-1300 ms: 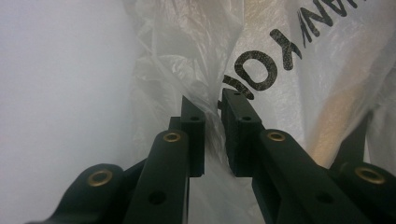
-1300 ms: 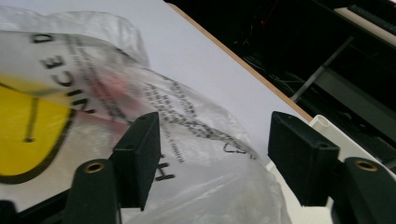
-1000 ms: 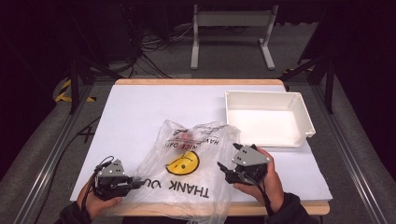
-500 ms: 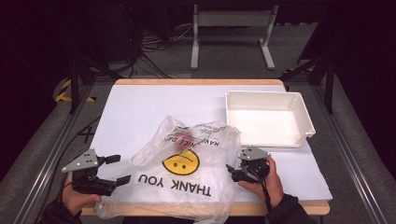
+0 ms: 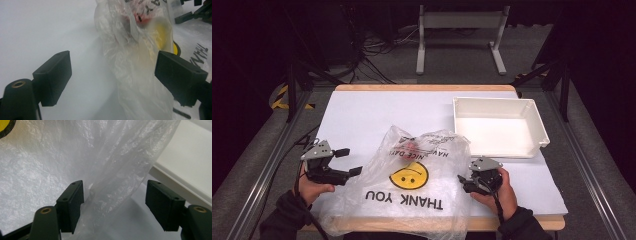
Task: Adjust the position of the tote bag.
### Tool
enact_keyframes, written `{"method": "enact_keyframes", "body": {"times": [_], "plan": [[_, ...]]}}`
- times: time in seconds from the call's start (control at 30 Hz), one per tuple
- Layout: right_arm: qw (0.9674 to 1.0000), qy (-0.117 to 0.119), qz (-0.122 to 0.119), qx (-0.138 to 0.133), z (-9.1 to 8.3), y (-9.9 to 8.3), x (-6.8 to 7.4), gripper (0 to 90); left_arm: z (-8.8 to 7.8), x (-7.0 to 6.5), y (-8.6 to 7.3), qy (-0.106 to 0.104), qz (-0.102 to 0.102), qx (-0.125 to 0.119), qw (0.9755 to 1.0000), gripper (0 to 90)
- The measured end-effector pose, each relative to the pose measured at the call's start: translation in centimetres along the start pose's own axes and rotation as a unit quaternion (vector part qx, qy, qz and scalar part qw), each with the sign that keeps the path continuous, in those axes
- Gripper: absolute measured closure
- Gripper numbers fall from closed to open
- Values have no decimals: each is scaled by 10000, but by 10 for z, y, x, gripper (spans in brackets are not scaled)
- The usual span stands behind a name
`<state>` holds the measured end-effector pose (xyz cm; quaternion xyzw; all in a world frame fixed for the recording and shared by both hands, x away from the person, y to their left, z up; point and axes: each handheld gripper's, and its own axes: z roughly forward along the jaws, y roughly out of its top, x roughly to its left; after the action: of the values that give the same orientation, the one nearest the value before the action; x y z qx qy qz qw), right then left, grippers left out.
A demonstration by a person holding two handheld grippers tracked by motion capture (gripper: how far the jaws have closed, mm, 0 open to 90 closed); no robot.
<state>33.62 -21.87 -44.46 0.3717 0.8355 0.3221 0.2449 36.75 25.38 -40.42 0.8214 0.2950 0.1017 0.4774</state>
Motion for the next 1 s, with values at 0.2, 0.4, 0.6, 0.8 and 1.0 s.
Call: {"method": "enact_keyframes", "body": {"times": [0.2,0.4,0.6,0.8,1.0], "plan": [[10000,-53,-39,-1,-2,-2,-3,343,17,-9,19,-159,154,-87,9997,130],[10000,-26,-96,-4,-2,-2,-2,370,46,-9,36,41,160,91,9998,128],[9999,-22,-86,-56,-1,-2,-1,435,73,12,42,71,-249,58,9996,194],[9995,197,-200,-111,-1,-2,2,618,96,21,36,136,-409,484,9979,476],[9988,382,-296,-75,-1,-1,4,771,105,26,24,40,-509,691,9963,813]]}}
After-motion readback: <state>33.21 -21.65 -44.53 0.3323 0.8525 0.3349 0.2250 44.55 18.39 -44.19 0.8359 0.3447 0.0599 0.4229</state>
